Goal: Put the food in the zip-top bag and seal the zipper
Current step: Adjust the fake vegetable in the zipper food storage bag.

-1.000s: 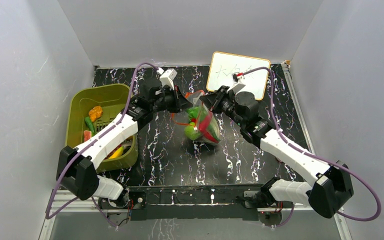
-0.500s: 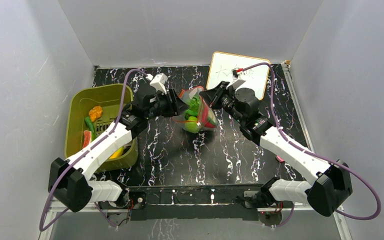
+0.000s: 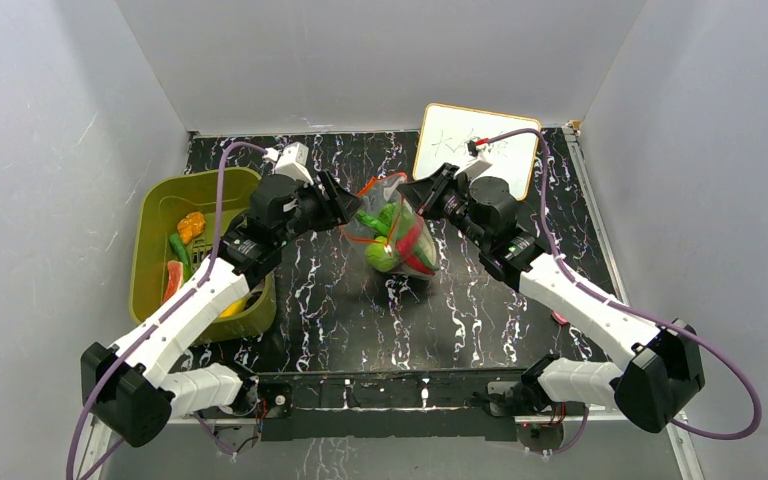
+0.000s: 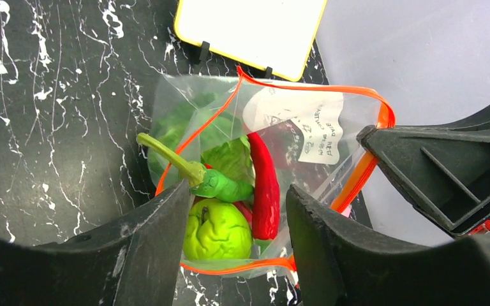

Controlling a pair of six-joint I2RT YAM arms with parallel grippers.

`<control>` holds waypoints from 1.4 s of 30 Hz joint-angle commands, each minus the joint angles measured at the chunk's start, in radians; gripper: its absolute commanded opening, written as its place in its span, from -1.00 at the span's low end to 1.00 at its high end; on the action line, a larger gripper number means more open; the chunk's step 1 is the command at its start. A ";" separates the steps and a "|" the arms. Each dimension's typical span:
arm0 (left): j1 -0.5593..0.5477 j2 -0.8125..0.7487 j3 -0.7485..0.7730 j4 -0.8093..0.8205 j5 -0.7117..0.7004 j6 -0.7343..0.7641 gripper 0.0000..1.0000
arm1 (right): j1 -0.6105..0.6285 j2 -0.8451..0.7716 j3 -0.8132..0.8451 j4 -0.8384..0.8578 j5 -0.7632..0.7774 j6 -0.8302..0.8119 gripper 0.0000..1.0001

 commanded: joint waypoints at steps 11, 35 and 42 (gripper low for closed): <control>0.001 0.089 -0.118 0.162 0.000 -0.178 0.05 | 0.004 -0.027 -0.026 0.142 -0.041 0.065 -1.00; 0.001 0.056 -0.023 0.222 0.307 0.066 -1.00 | 0.017 0.011 0.030 0.143 -0.029 0.006 -1.00; 0.001 0.096 -0.041 0.270 0.499 0.072 -1.00 | 0.016 0.042 0.077 0.142 -0.061 -0.025 -1.00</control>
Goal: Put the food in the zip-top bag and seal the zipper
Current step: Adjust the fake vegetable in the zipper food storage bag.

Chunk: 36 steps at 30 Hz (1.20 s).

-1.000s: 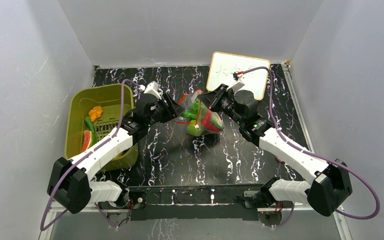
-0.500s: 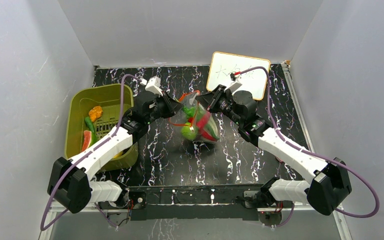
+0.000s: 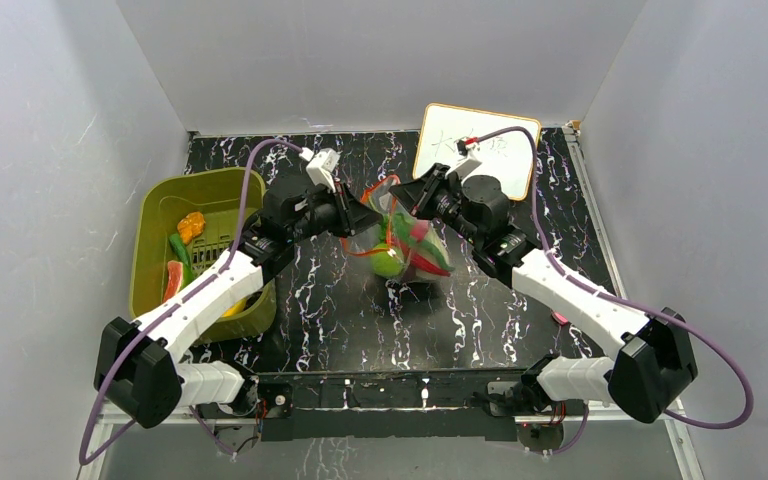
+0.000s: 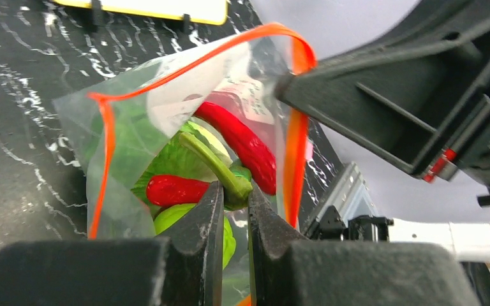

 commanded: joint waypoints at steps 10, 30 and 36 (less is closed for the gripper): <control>-0.001 0.043 0.075 -0.058 0.145 0.084 -1.00 | 0.003 -0.005 0.079 0.181 -0.210 -0.154 -1.00; -0.002 0.098 0.080 -0.099 0.093 0.093 -1.00 | 0.004 -0.063 -0.035 0.328 -0.445 -0.160 -1.00; -0.001 0.043 0.133 -0.193 0.070 0.096 -0.41 | 0.004 -0.086 -0.030 0.242 -0.366 -0.193 -1.00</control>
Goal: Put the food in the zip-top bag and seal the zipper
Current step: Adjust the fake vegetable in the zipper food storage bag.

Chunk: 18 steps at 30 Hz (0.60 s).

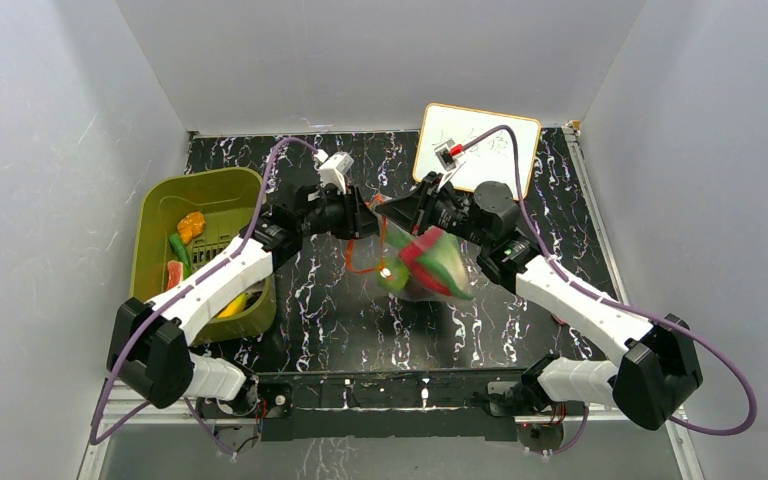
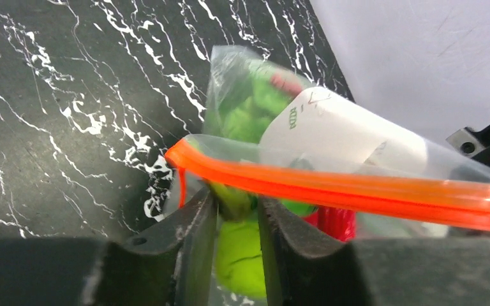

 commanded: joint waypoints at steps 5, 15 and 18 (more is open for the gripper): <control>-0.008 -0.164 0.078 -0.161 -0.027 0.002 -0.07 | 0.012 -0.067 0.025 0.014 0.089 -0.019 -1.00; -0.007 -0.307 0.195 -0.441 -0.202 0.085 0.10 | 0.010 -0.076 0.014 0.007 0.105 -0.009 -1.00; -0.007 -0.311 0.225 -0.518 -0.258 0.126 0.11 | 0.010 -0.076 0.018 0.001 0.098 -0.009 -1.00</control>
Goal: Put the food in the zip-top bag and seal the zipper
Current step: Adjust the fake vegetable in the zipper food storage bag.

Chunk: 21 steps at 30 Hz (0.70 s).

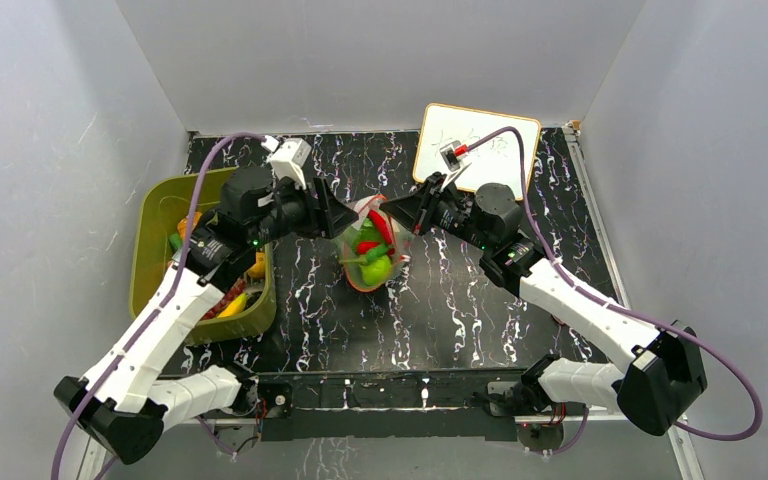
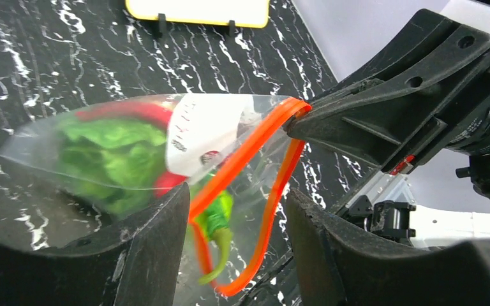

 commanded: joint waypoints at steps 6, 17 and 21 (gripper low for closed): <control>-0.002 -0.023 0.063 -0.253 -0.175 0.114 0.07 | -0.002 -0.043 0.018 0.043 0.007 -0.006 -1.00; -0.003 -0.025 -0.106 -0.090 -0.071 0.022 0.09 | -0.003 -0.032 0.021 0.056 0.002 0.026 -1.00; -0.003 -0.003 -0.158 -0.015 -0.122 0.030 0.00 | -0.003 -0.028 0.018 0.082 -0.016 0.048 -1.00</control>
